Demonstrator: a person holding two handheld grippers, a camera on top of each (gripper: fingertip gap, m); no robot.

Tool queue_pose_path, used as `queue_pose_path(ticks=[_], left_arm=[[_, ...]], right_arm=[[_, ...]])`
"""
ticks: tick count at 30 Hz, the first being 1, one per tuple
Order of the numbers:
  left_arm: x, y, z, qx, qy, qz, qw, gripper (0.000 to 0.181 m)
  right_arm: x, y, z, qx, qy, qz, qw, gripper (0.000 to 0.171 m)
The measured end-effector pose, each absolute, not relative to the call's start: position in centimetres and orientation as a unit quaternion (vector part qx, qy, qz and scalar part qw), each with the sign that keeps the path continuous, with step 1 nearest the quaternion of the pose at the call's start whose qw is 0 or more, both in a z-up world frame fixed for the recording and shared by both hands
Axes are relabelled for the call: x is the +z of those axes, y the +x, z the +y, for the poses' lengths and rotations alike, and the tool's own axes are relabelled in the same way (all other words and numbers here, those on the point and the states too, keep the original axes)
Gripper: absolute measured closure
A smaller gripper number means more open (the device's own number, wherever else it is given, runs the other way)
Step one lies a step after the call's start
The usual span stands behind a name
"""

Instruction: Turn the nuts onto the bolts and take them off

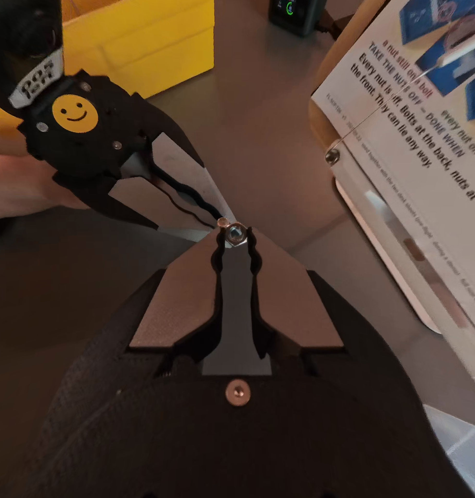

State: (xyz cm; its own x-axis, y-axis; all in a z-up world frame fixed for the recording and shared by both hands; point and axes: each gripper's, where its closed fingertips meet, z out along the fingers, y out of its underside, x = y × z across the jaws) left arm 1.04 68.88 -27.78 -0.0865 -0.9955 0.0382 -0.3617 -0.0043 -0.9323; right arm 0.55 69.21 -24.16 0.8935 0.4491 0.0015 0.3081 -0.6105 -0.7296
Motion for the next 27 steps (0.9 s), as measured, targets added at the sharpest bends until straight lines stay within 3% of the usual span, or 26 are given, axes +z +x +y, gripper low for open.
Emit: queue_pose_path(ticks=[27], left_arm=[[-28.9, 0.9, 68.9, -0.380, -0.577, 0.620, 0.371, 0.174]], right_arm=[[-24.9, -0.9, 69.3, 0.104, -0.896, -0.230, 0.366, 0.158]])
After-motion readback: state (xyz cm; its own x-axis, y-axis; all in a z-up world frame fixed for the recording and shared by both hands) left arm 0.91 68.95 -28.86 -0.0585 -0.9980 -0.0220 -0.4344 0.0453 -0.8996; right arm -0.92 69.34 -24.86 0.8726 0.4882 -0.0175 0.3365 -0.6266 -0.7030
